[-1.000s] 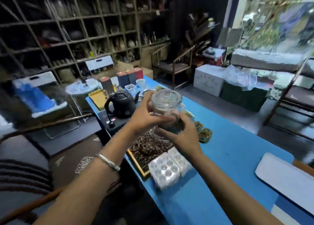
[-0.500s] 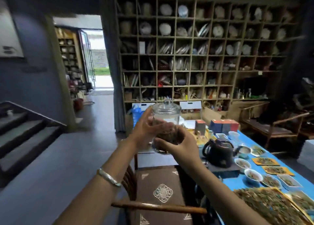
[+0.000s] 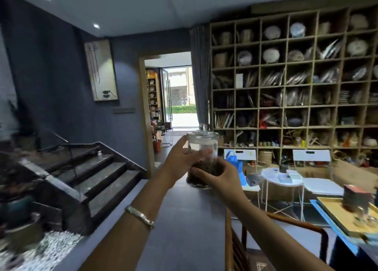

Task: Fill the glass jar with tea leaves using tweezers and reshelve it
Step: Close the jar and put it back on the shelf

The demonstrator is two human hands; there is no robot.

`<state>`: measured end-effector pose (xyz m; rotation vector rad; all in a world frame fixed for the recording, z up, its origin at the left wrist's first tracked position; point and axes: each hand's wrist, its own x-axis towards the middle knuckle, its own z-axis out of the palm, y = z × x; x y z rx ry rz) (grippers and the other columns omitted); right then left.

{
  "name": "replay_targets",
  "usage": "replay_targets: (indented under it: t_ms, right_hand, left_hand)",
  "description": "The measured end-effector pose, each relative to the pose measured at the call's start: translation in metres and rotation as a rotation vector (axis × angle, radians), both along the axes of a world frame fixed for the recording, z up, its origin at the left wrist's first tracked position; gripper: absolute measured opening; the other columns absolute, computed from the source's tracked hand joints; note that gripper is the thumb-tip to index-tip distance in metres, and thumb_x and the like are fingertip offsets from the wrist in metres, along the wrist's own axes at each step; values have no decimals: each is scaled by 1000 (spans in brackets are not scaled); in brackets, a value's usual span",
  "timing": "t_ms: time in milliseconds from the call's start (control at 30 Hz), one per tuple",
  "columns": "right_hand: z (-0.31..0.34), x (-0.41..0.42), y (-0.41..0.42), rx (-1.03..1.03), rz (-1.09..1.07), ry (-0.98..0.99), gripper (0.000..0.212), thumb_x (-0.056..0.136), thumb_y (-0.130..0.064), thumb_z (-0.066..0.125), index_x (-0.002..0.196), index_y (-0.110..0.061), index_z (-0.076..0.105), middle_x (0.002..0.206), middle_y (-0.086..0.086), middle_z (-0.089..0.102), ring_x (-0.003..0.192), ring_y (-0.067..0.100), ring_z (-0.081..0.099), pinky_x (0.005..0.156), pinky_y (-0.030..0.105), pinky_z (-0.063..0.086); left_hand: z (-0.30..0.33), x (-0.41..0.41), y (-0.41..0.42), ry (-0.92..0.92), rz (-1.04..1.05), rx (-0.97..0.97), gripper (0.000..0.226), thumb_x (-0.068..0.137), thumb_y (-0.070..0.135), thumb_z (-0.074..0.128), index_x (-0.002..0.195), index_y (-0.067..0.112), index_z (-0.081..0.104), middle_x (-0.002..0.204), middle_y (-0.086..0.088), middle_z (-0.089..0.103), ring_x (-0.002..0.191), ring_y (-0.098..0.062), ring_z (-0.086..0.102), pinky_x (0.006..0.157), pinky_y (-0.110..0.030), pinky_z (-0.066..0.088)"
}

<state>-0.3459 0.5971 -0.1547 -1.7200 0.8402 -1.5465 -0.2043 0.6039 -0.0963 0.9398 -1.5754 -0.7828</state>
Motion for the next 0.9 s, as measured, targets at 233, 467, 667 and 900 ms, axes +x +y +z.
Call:
replay_targets:
  t_ms: [233, 467, 667, 900]
  right_hand:
    - [4, 58, -116, -59, -10, 7, 43, 59, -50, 84, 90, -27, 65, 82, -16, 71, 76, -3, 67, 59, 7, 48]
    - [9, 67, -259, -72, -148, -30, 50, 52, -59, 81, 88, -30, 66, 83, -15, 72, 77, 2, 69, 66, 18, 56]
    - [23, 68, -368, -69, -241, -44, 56, 54, -55, 83, 97, -25, 67, 87, -8, 74, 81, 6, 70, 69, 21, 56]
    - [39, 77, -484, -100, -333, -48, 48, 52, -52, 84, 90, -27, 68, 84, -10, 74, 79, 7, 71, 68, 23, 57]
  left_hand:
    - [2, 59, -109, 24, 12, -72, 53, 66, 44, 76, 113, 32, 56, 93, 4, 76, 82, -8, 74, 63, -20, 56]
    - [10, 70, -268, 34, -123, -57, 53, 75, 25, 81, 122, 21, 57, 95, -5, 77, 88, -22, 74, 65, -28, 57]
    - [29, 67, -388, 27, -299, -88, 37, 63, 42, 83, 98, 46, 69, 102, 2, 76, 94, -17, 73, 68, -24, 57]
    - [38, 69, -530, 55, -397, -157, 55, 63, 42, 81, 112, 21, 68, 105, -8, 74, 99, -29, 70, 83, -39, 57]
